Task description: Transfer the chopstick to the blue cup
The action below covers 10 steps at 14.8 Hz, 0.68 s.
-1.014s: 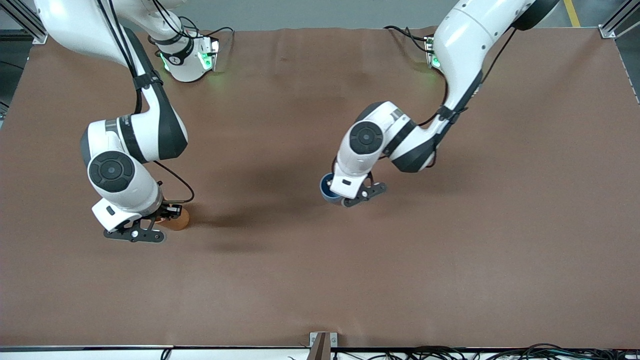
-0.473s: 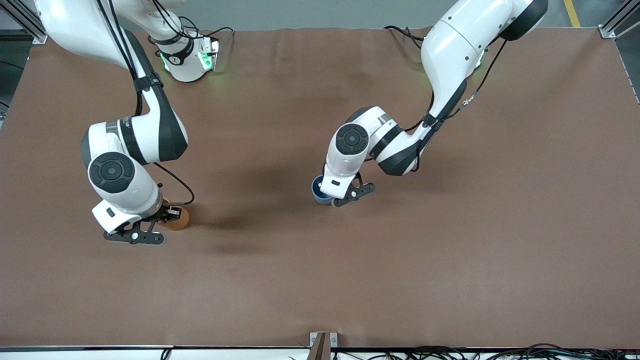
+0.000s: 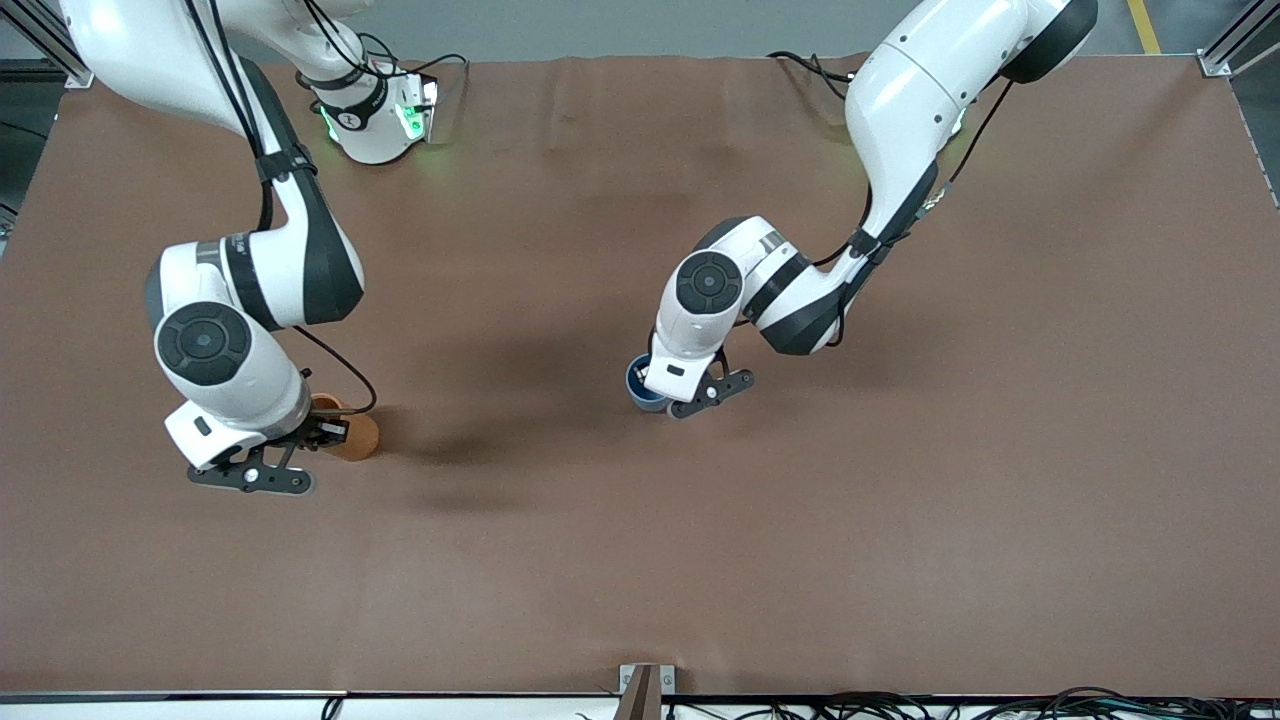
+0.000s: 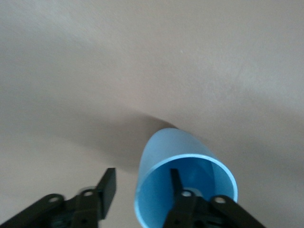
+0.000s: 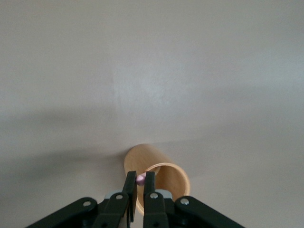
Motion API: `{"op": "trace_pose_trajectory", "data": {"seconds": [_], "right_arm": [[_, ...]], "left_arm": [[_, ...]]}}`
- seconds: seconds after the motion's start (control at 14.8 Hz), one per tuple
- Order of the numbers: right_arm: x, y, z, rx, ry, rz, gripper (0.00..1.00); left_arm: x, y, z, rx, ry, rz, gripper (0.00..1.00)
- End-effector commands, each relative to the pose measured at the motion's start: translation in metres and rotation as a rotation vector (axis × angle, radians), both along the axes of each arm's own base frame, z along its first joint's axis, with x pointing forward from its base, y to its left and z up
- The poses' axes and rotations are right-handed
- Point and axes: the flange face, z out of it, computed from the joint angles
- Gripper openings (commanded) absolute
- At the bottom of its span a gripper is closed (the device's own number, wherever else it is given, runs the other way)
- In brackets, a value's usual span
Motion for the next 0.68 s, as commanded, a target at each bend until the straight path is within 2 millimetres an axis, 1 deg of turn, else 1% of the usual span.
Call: {"op": "trace_pose_trajectory", "data": {"seconds": [0.0, 0.07, 0.14, 0.2, 0.34, 0.41, 0.47, 0.61], "right_arm": [[-0.015, -0.014, 0.056, 0.004, -0.042, -0.028, 0.05], [-0.019, -0.015, 0.078, 0.009, -0.072, -0.029, 0.05], [-0.025, -0.015, 0.1, 0.017, -0.099, -0.03, 0.05], [-0.029, -0.014, 0.121, 0.029, -0.134, -0.036, 0.05], [-0.038, -0.007, 0.163, 0.084, -0.197, -0.043, 0.05], [-0.043, -0.001, 0.181, 0.125, -0.221, -0.046, 0.05], [-0.046, 0.006, 0.195, 0.156, -0.242, -0.048, 0.05], [-0.053, 0.039, 0.217, 0.202, -0.282, -0.038, 0.04]], "left_arm": [[0.026, 0.032, 0.081, 0.05, -0.047, 0.012, 1.0], [0.04, 0.058, 0.105, 0.077, -0.047, -0.022, 1.0], [0.044, 0.079, 0.133, 0.084, -0.057, -0.112, 1.0], [0.052, 0.105, 0.156, 0.089, -0.063, -0.192, 1.0], [0.065, 0.163, 0.203, 0.076, -0.058, -0.3, 1.0], [0.07, 0.19, 0.227, 0.069, -0.08, -0.345, 1.0], [0.069, 0.212, 0.249, 0.055, -0.089, -0.397, 1.0], [0.06, 0.258, 0.284, 0.071, -0.06, -0.513, 1.0]]}}
